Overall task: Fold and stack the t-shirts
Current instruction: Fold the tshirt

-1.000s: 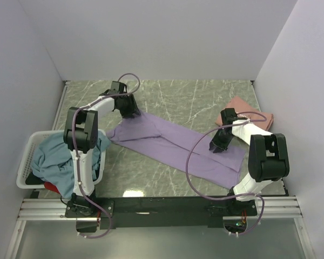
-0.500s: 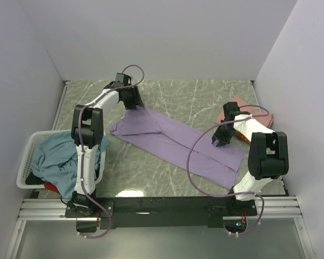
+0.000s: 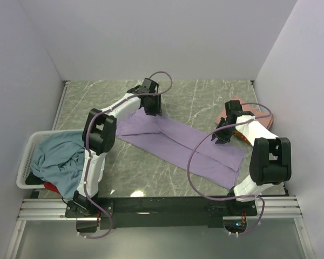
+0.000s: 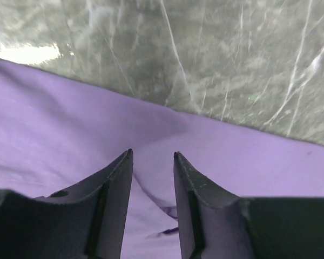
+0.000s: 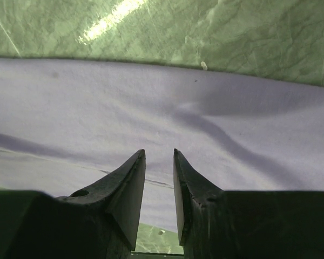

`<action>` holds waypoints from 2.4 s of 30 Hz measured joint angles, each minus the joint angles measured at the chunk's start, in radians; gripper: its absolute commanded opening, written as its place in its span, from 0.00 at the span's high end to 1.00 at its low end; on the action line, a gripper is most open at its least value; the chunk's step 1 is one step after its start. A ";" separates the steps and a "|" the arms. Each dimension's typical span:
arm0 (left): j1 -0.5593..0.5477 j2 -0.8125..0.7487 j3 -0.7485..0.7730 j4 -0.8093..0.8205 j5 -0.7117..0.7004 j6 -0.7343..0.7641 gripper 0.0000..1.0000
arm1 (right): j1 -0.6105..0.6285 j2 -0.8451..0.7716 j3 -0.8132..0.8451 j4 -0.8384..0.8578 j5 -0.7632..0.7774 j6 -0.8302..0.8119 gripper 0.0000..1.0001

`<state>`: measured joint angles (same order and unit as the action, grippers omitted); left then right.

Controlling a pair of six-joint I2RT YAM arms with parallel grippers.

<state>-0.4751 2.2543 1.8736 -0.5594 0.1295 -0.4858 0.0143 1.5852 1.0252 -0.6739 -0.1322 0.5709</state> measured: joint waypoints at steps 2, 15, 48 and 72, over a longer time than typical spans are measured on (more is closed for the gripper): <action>-0.017 0.000 0.000 -0.011 -0.024 0.006 0.58 | 0.000 -0.003 -0.005 0.000 -0.004 -0.004 0.66; -0.023 0.000 -0.002 -0.058 -0.167 0.035 0.63 | 0.000 -0.014 -0.013 0.000 -0.015 -0.041 0.66; -0.050 0.027 -0.027 -0.064 -0.218 0.064 0.69 | 0.000 -0.014 -0.020 0.000 -0.019 -0.041 0.66; -0.087 -0.055 -0.132 -0.053 -0.248 0.043 0.90 | 0.000 -0.017 -0.052 0.001 -0.020 -0.045 0.66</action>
<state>-0.5621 2.1994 1.7420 -0.6121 -0.1188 -0.4431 0.0143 1.5681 0.9733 -0.6727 -0.1520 0.5262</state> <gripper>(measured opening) 0.106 0.345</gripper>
